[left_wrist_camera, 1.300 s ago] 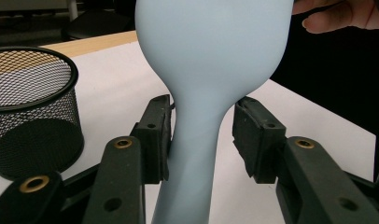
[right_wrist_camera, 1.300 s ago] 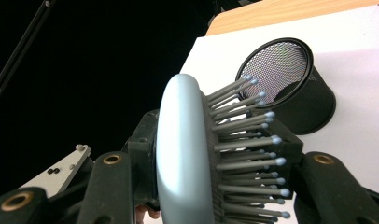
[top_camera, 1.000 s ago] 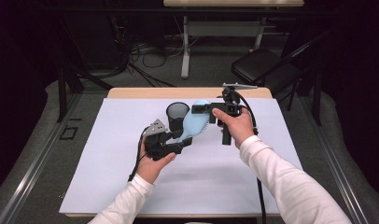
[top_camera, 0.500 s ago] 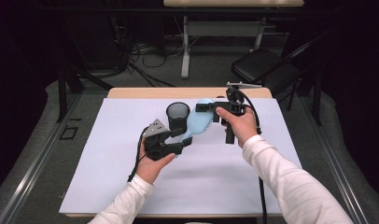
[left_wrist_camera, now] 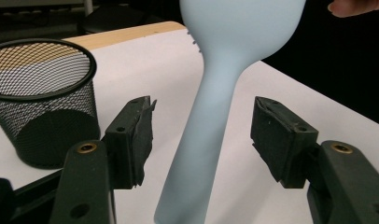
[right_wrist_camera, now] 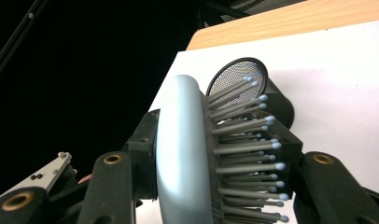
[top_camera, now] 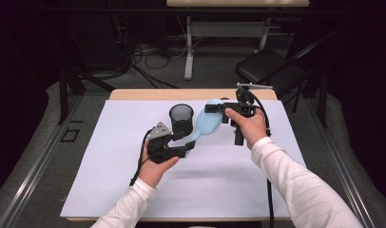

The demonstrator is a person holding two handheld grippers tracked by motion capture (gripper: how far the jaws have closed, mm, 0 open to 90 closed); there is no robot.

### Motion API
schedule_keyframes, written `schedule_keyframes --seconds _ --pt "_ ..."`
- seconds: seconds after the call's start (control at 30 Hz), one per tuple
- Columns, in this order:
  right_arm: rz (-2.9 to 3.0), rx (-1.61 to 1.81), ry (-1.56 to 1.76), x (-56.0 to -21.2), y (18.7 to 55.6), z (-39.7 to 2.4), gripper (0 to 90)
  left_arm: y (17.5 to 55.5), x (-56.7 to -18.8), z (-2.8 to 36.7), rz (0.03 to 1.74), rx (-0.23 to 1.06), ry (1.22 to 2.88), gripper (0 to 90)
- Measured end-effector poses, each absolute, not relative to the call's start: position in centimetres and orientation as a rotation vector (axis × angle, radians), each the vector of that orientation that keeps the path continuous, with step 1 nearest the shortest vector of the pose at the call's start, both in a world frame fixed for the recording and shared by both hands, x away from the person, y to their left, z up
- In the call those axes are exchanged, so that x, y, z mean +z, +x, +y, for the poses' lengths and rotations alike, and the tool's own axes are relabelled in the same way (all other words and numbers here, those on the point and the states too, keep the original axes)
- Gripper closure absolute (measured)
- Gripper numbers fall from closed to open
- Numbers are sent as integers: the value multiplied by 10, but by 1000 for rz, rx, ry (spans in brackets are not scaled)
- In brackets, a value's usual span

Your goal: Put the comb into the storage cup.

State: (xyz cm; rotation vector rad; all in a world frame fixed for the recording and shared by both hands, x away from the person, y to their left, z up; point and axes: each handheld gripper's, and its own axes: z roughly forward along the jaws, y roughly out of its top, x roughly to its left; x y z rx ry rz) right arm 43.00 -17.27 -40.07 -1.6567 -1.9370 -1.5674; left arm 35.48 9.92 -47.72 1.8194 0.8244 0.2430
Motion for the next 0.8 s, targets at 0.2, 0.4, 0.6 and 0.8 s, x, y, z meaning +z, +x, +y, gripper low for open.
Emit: schedule_keyframes --seconds 0.2,0.4,0.6,0.8 --pt "-1948 -1573 -1668 -400 430 -176 486 354 -475 101 828 288 1823 365" --pt "-1945 -1585 -1680 -398 430 -181 486 355 -473 106 827 355 1826 356" --pt "-1951 -1595 -1692 -395 430 -185 486 359 -475 108 816 376 1867 350" --pt "-1976 -1595 -1704 -390 430 -188 486 360 -478 108 820 325 1879 350"
